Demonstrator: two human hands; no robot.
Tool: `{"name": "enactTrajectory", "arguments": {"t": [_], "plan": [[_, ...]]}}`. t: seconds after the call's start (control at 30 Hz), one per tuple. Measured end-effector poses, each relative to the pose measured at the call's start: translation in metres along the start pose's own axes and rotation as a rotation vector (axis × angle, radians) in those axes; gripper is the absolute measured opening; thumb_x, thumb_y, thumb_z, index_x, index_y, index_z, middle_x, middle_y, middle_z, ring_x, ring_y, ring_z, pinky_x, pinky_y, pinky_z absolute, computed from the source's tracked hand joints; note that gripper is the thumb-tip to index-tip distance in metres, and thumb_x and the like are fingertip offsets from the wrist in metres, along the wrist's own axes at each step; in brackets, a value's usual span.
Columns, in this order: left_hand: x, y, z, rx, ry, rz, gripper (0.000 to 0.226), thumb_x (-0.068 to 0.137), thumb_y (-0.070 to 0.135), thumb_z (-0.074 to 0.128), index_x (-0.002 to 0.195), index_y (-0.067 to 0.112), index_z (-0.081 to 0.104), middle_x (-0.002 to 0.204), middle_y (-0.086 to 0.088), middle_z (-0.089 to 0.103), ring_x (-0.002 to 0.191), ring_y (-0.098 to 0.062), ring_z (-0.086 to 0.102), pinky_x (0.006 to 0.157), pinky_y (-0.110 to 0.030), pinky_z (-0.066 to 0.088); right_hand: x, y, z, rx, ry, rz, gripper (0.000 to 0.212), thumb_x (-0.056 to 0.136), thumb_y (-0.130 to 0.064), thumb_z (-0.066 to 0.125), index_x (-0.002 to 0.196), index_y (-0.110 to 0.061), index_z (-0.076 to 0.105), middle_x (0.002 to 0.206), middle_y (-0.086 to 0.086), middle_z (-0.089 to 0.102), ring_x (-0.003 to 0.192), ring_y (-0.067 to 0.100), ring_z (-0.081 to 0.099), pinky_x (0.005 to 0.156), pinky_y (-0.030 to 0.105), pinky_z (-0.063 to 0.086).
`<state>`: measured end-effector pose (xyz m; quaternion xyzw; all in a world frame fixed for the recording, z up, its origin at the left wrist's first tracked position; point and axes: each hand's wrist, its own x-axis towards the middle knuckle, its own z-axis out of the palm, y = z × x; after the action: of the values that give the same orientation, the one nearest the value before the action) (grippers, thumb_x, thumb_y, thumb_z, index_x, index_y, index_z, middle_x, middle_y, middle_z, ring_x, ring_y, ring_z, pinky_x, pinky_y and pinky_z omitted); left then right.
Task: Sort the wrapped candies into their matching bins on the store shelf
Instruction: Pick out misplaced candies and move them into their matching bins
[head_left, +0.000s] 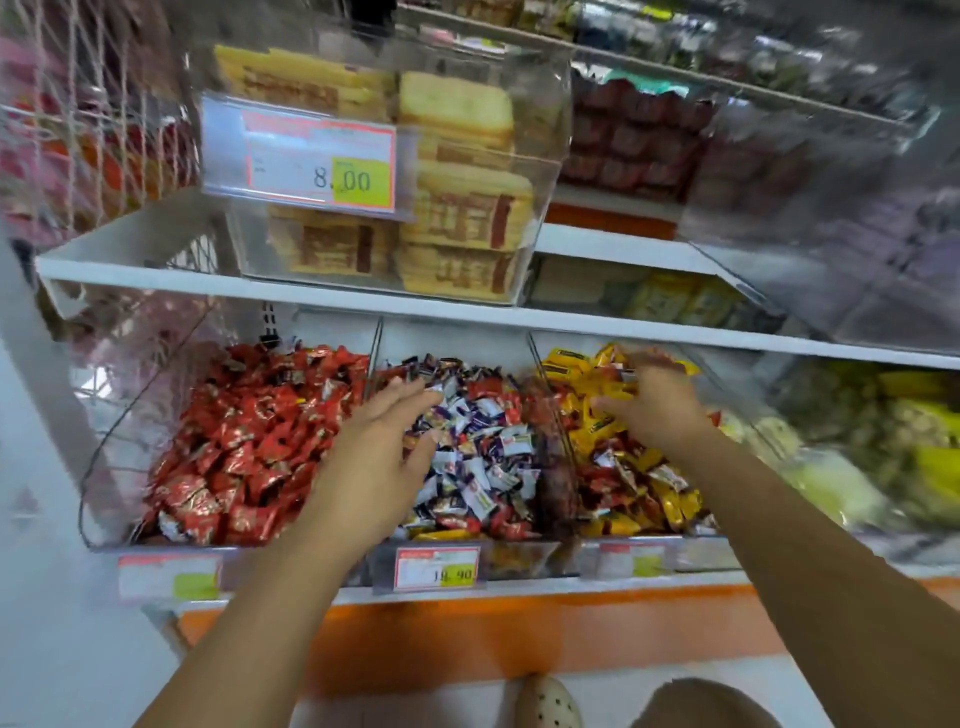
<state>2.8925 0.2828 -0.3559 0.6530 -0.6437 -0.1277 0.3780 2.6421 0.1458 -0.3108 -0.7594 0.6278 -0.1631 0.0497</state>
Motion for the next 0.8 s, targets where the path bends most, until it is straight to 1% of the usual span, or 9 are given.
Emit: {"name": "enactTrajectory", "arguments": {"t": [0.07, 0.2, 0.27, 0.33, 0.43, 0.53, 0.67, 0.73, 0.8], "plan": [[0.000, -0.003, -0.004, -0.003, 0.020, 0.015, 0.041, 0.097, 0.024, 0.052, 0.138, 0.027, 0.048, 0.150, 0.010, 0.036, 0.143, -0.006, 0.021, 0.118, -0.031, 0.018, -0.007, -0.012, -0.005, 0.094, -0.043, -0.042, 0.063, 0.087, -0.033, 0.068, 0.142, -0.016, 0.042, 0.141, 0.009, 0.049, 0.129, 0.027, 0.044, 0.104, 0.034, 0.037], [-0.006, -0.020, -0.029, 0.031, 0.042, -0.082, 0.042, 0.098, 0.026, 0.051, 0.139, 0.026, 0.047, 0.150, 0.010, 0.036, 0.141, -0.009, 0.026, 0.113, -0.025, 0.019, -0.026, -0.061, 0.004, 0.173, 0.034, -0.284, 0.031, 0.097, -0.022, 0.055, 0.128, -0.021, 0.059, 0.131, 0.001, 0.057, 0.118, 0.017, 0.051, 0.094, 0.023, 0.038], [-0.015, -0.038, -0.043, 0.065, 0.047, -0.160, 0.045, 0.097, 0.026, 0.052, 0.141, 0.023, 0.045, 0.149, 0.005, 0.038, 0.138, -0.014, 0.033, 0.112, -0.027, 0.024, -0.032, -0.096, 0.018, 0.186, -0.047, -0.417, 0.027, 0.098, -0.023, 0.052, 0.123, -0.027, 0.062, 0.128, -0.005, 0.057, 0.115, 0.013, 0.051, 0.093, 0.021, 0.038], [-0.027, -0.059, -0.057, 0.106, 0.035, -0.232, 0.049, 0.095, 0.026, 0.055, 0.142, 0.021, 0.044, 0.149, 0.001, 0.040, 0.136, -0.016, 0.036, 0.111, -0.026, 0.026, -0.035, -0.135, 0.032, 0.220, -0.168, -0.527, 0.027, 0.100, -0.023, 0.048, 0.123, -0.029, 0.061, 0.130, -0.007, 0.054, 0.119, 0.012, 0.048, 0.098, 0.024, 0.038], [-0.045, -0.083, -0.072, 0.168, -0.019, -0.275, 0.054, 0.094, 0.027, 0.058, 0.144, 0.023, 0.040, 0.152, 0.002, 0.033, 0.140, -0.014, 0.028, 0.112, -0.022, 0.020, -0.027, -0.186, 0.050, 0.200, -0.283, -0.659, 0.029, 0.101, -0.017, 0.046, 0.121, -0.026, 0.064, 0.134, -0.006, 0.054, 0.123, 0.011, 0.048, 0.099, 0.020, 0.034], [-0.055, -0.102, -0.084, 0.224, -0.019, -0.264, 0.059, 0.091, 0.028, 0.061, 0.145, 0.023, 0.039, 0.154, 0.001, 0.031, 0.143, -0.016, 0.023, 0.114, -0.023, 0.016, -0.005, -0.226, 0.077, 0.010, -0.408, -0.714, 0.034, 0.098, -0.012, 0.049, 0.129, -0.023, 0.059, 0.142, 0.000, 0.050, 0.127, 0.017, 0.047, 0.105, 0.028, 0.037], [-0.057, -0.115, -0.084, 0.260, -0.047, -0.266, 0.069, 0.090, 0.039, 0.061, 0.150, 0.028, 0.028, 0.160, 0.003, 0.014, 0.148, -0.016, 0.006, 0.120, -0.032, 0.010, 0.016, -0.256, 0.105, -0.324, -0.560, -0.757, 0.051, 0.091, -0.016, 0.062, 0.140, -0.020, 0.047, 0.142, 0.005, 0.047, 0.125, 0.023, 0.046, 0.101, 0.031, 0.039], [-0.052, -0.117, -0.082, 0.284, -0.055, -0.274, 0.075, 0.090, 0.048, 0.057, 0.152, 0.032, 0.018, 0.161, 0.007, 0.001, 0.148, -0.015, -0.003, 0.120, -0.033, 0.006, 0.025, -0.262, 0.104, -0.329, -0.710, -0.722, 0.052, 0.087, -0.028, 0.069, 0.135, -0.023, 0.052, 0.139, -0.002, 0.048, 0.122, 0.021, 0.048, 0.100, 0.030, 0.040], [-0.049, -0.120, -0.079, 0.325, -0.070, -0.279, 0.076, 0.091, 0.052, 0.053, 0.152, 0.035, 0.012, 0.161, 0.009, -0.006, 0.147, -0.014, -0.008, 0.118, -0.034, 0.003, 0.037, -0.268, 0.098, -0.193, -0.701, -0.699, 0.037, 0.087, -0.030, 0.069, 0.123, -0.024, 0.062, 0.130, -0.003, 0.056, 0.111, 0.017, 0.055, 0.093, 0.027, 0.043]]}}
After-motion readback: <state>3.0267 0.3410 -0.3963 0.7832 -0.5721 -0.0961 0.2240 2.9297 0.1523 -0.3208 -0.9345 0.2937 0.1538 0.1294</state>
